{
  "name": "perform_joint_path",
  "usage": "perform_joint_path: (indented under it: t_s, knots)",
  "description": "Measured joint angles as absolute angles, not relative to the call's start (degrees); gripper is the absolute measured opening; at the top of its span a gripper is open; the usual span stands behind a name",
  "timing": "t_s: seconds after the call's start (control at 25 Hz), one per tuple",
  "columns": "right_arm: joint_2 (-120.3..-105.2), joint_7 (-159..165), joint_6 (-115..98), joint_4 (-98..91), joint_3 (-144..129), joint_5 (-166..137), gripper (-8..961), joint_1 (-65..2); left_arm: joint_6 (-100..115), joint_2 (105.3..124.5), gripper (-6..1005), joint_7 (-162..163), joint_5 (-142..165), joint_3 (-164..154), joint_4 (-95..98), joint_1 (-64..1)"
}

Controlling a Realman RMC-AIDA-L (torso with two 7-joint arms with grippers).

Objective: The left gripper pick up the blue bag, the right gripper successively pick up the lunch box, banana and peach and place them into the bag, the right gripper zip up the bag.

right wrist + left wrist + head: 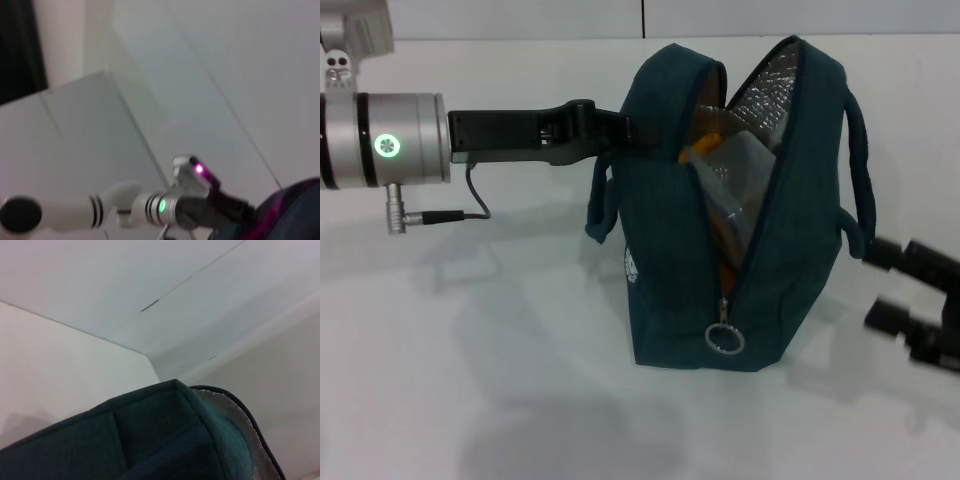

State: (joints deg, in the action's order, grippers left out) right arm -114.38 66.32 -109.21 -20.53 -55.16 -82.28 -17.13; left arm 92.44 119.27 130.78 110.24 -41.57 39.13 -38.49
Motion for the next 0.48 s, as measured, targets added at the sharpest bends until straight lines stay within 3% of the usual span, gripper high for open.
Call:
perform_joint_path:
  t_s: [0.2, 0.48]
  knots:
    - [-114.86, 57.6, -108.3, -17.7, -55.8, -85.9, 874, -17.1, 92.5, 119.27, 37, 130.6, 108.0, -41.8, 37.2, -38.1]
    - [-115.39, 55.4, -101.2, -15.9, -59.7, -88.9, 873, -19.7, 92.9, 119.47, 37, 130.6, 106.2, -41.9, 36.0, -36.4]
